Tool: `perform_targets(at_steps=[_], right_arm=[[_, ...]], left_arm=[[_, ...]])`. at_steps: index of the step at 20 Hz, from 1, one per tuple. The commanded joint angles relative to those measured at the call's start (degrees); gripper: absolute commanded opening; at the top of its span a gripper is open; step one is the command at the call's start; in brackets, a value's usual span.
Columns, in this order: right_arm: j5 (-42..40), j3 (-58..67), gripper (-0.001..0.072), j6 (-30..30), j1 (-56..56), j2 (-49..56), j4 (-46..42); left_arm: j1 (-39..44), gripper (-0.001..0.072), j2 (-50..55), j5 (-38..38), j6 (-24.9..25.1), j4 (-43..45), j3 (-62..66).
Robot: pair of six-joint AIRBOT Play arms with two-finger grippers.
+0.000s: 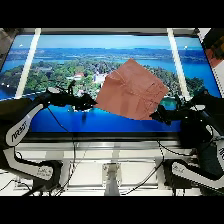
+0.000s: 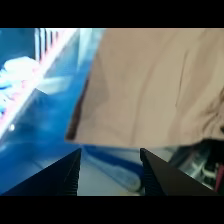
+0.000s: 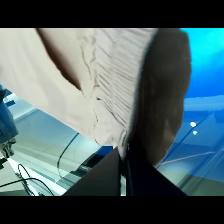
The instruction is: Fold the clothes and pants, and hang the long-sleeved shirts on hangers.
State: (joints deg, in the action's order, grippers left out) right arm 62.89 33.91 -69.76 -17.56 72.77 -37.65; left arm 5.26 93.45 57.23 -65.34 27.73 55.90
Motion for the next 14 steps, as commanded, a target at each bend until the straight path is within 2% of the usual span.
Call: perform_targets(at_steps=[1, 3, 7, 11, 12, 13, 14], right_arm=[[0.59, 0.37, 0.0010, 0.42, -0.11, -0.04, 0.28], [0.57, 0.37, 0.0010, 0.42, -0.11, -0.04, 0.39], [0.59, 0.37, 0.0010, 0.39, -0.11, -0.04, 0.42], [0.52, 0.37, 0.0010, 0.42, -0.11, -0.04, 0.35], [0.52, 0.37, 0.0010, 0.42, -0.11, -0.04, 0.35], [0.52, 0.37, 0.0010, 0.39, -0.11, -0.04, 0.37], [0.52, 0.37, 0.0010, 0.39, -0.11, -0.04, 0.39]], left_arm=[[0.50, 0.0430, 0.15, -2.67, 0.15, -0.81, -0.50], [2.01, 0.0418, 0.55, -2.93, -0.92, -0.92, -0.50], [5.75, 0.0402, 1.01, -8.46, -2.27, -1.38, -0.44], [5.46, 0.0400, 0.96, -6.25, -2.38, -0.74, -0.33], [4.98, 0.0335, 0.96, -6.25, -2.36, -0.72, -0.33], [4.70, 0.0206, 0.96, -6.51, -2.36, -0.79, -0.33], [4.70, 0.0115, 0.96, -6.78, -2.34, -0.79, -0.33]])
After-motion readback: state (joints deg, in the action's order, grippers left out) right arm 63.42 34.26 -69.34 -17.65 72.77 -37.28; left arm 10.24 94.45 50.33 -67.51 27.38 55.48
